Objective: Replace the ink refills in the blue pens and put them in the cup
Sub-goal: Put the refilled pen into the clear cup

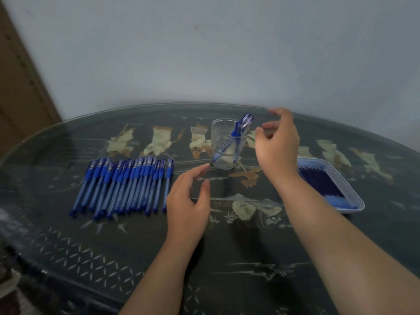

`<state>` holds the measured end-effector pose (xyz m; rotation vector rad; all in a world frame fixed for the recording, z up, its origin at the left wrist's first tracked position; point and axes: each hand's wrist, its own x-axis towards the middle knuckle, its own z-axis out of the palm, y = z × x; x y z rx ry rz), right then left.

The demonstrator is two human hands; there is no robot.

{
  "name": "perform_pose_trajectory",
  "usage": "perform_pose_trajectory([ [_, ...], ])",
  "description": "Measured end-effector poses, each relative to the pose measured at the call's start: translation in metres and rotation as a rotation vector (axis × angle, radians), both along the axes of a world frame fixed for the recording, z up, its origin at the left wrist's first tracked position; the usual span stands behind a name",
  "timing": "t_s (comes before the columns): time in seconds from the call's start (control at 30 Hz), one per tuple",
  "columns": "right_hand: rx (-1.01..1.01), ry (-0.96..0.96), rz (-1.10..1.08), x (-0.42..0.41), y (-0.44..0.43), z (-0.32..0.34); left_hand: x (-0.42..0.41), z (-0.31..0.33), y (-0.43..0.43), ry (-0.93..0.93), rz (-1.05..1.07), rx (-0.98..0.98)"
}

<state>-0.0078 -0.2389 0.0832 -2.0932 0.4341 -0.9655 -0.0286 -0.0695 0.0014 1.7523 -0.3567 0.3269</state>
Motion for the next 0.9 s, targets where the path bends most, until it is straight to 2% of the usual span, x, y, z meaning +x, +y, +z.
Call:
perform_pose_trajectory([
  [0.1,0.145,-0.039,-0.009,-0.026,0.022,-0.015,0.000,0.009,0.013,-0.072,0.045,0.040],
  [0.2,0.203,0.080,0.051,-0.040,0.047,-0.039,0.003,0.012,0.040,-0.159,0.153,0.166],
  [0.33,0.158,0.164,0.158,-0.041,0.082,-0.066,0.010,0.008,0.082,-0.145,0.314,0.219],
  [0.43,0.093,0.311,0.238,-0.027,0.103,-0.077,0.016,0.003,0.099,-0.088,0.392,0.219],
  [0.7,-0.076,0.469,0.271,0.014,0.140,-0.072,0.026,-0.009,0.102,-0.090,0.367,0.291],
  [0.9,-0.162,0.608,0.177,0.027,0.153,-0.072,0.029,-0.014,0.103,-0.040,0.340,0.393],
])
